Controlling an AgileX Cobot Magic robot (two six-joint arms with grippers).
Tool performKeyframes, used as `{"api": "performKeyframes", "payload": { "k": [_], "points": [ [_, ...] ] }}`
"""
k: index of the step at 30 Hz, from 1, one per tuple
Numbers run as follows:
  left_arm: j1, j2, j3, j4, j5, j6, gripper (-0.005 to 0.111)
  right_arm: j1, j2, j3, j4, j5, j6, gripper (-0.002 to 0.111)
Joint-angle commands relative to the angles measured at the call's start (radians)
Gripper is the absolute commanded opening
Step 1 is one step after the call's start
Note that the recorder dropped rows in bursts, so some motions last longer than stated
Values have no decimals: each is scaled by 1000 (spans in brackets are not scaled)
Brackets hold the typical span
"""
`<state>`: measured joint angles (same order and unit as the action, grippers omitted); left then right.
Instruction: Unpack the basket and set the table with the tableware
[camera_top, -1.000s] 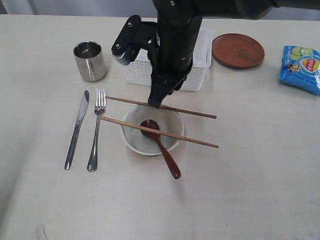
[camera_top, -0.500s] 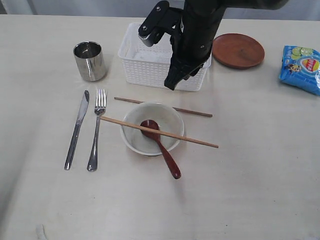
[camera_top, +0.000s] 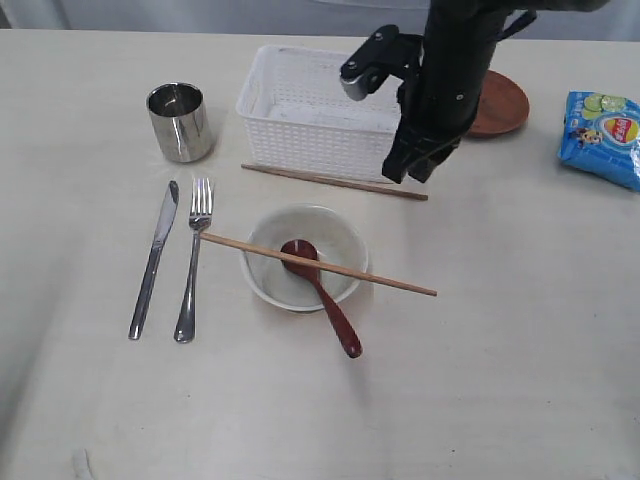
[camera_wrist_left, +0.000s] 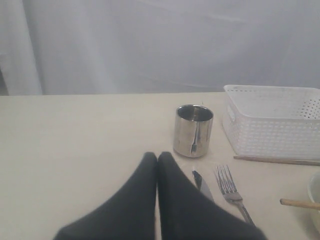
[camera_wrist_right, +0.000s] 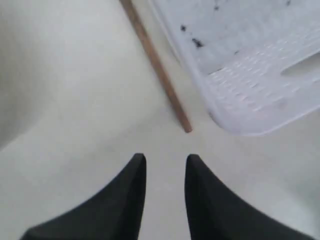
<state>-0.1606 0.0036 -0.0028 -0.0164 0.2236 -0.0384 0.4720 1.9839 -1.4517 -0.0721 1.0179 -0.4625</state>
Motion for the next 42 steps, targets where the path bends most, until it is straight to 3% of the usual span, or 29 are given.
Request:
{"api": "performKeyframes", "payload": {
  "k": [1,8,17,24,32,35,40,42],
  "points": [
    [-1,-4,3,-3,-11,0,0,-53,34,-1,98,56,-159,27],
    [-1,-4,3,-3,-11,0,0,-63,83,-1,103,0,-318,27],
    [-1,-4,3,-3,-11,0,0,-63,148,-1,91,-91,-347,28],
    [-1,-4,3,-3,-11,0,0,-63,152,-1,82,-160,-347,45],
    [-1,-4,3,-3,-11,0,0,-63,196,-1,82,-175,-347,46],
    [-1,-4,3,-3,-11,0,0,-63,205,-1,80,-173,-347,37],
    [-1,-4,3,-3,-11,0,0,-63,203,-1,28,-144,-344,-1],
    [-1,-4,3,-3,-11,0,0,-63,193,-1,7,-128,-337,-1]
  ]
}}
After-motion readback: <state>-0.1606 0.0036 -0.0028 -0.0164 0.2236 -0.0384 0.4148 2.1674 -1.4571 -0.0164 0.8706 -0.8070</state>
